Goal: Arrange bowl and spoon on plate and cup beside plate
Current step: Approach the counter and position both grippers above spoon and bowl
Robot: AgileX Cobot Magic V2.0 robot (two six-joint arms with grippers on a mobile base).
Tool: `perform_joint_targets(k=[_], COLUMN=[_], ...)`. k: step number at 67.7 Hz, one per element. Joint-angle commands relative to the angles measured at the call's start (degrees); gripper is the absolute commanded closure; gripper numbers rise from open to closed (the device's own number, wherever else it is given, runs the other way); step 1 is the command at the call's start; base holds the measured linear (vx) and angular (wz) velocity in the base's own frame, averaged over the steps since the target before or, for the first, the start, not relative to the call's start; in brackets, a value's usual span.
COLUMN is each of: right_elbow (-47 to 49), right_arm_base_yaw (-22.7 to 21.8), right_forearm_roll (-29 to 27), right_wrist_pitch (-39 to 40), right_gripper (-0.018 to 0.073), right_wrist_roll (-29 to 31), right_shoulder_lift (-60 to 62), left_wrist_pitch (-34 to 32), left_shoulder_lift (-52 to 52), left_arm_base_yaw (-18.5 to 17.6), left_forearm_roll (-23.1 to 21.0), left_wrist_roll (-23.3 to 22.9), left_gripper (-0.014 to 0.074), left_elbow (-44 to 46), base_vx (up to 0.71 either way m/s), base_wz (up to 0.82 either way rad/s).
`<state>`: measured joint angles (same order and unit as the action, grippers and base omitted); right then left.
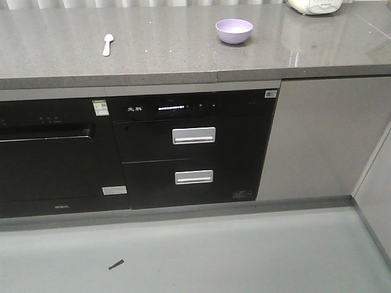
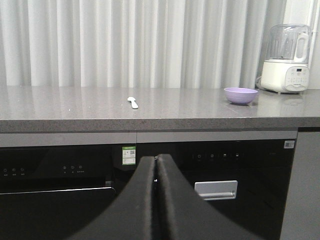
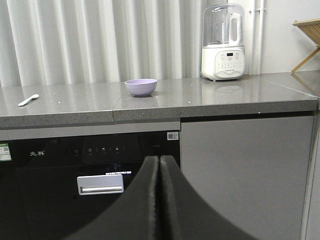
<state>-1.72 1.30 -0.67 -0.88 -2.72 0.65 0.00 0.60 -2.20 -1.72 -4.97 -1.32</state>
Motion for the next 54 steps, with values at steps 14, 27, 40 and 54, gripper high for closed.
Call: perform_joint_targets(k=[14, 27, 40, 54], right_elbow=[-0.43, -0.43, -0.43, -0.43], right_arm_base_yaw=[-0.41, -0.41, -0.41, -0.41], right_forearm_roll=[0.17, 0.17, 0.17, 0.17], right_wrist_pitch=[4.54, 4.54, 4.54, 4.54], right_gripper=[0.0570, 0.0570, 0.0570, 0.0570], right_wrist_roll=[0.28, 0.28, 0.28, 0.28], right_shoulder_lift=[0.48, 0.48, 0.48, 0.48], left_wrist_pitch=[-3.90, -3.90, -3.90, -3.90], left_shoulder_lift=[0.84, 0.84, 0.84, 0.84], left_arm_base_yaw=[-0.20, -0.20, -0.20, -0.20], left_forearm_roll=[-0.20, -0.20, -0.20, -0.20], left_wrist_roll=[-0.40, -0.40, -0.40, -0.40], left_gripper=[0.0603, 0.0603, 0.0603, 0.0603], left_elbow=[0.99, 0.99, 0.99, 0.99], base_vx=[0.20, 0.20, 0.20, 0.20], base_wz=[0.04, 0.03, 0.03, 0.03])
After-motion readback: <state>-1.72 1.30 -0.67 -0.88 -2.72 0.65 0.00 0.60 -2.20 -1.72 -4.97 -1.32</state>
